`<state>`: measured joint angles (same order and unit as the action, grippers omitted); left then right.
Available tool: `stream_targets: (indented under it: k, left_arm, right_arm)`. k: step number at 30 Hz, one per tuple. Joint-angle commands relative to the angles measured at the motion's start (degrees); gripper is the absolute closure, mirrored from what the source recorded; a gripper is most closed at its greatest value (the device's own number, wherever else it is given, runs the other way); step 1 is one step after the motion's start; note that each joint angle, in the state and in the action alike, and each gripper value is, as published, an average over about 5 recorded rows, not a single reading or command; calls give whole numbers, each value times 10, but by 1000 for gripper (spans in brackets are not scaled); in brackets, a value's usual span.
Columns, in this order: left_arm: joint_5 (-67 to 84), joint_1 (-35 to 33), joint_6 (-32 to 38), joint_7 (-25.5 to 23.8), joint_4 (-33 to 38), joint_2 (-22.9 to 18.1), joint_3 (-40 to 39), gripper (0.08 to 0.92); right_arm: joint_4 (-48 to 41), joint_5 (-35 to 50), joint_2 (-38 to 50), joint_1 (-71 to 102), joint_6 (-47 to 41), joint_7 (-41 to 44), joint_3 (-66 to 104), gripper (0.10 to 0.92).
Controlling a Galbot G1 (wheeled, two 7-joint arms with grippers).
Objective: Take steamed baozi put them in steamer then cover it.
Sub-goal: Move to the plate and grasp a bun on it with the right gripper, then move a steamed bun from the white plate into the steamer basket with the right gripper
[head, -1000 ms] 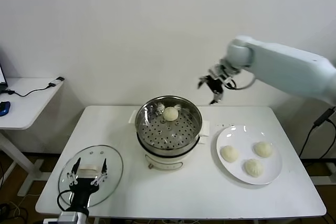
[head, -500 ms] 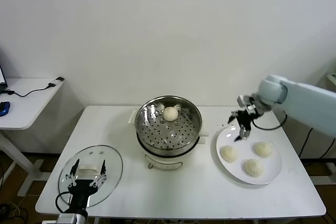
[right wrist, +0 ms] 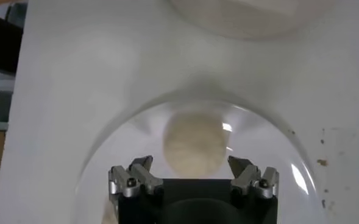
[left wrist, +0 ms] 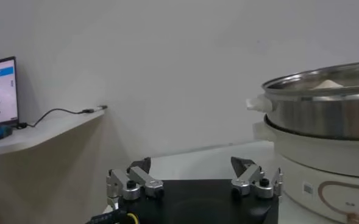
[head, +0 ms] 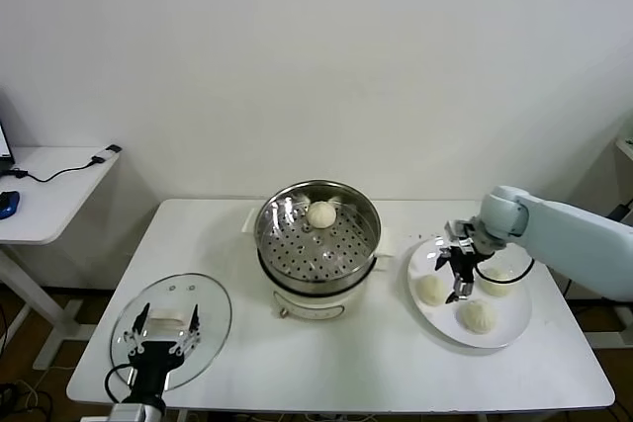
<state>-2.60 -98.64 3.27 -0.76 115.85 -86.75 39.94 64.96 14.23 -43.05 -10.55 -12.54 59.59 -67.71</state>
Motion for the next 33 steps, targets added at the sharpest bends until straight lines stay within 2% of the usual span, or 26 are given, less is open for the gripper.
stream_targets:
  k: [1, 9, 22, 27, 33]
  left_arm:
    - [-1, 1, 0, 0, -4, 0, 1, 177]
    - [-1, 3, 0, 0, -6, 0, 1, 177]
    - [0, 1, 0, 1, -4, -1, 0, 177]
    - [1, 0, 1, 1, -4, 2, 1, 177]
    - [5, 1, 1, 0, -3, 7, 0, 177]
  right_arm:
    - [-50, -25, -31, 42, 0, 0, 39, 203]
    - [-54, -20, -42, 44, 1, 4, 40, 204]
    - [-40, 13, -26, 15, 1, 7, 26, 342]
    - [-26, 70, -9, -74, 4, 7, -22, 354]
    - [-40, 193, -30, -282, 19, 14, -175, 355]
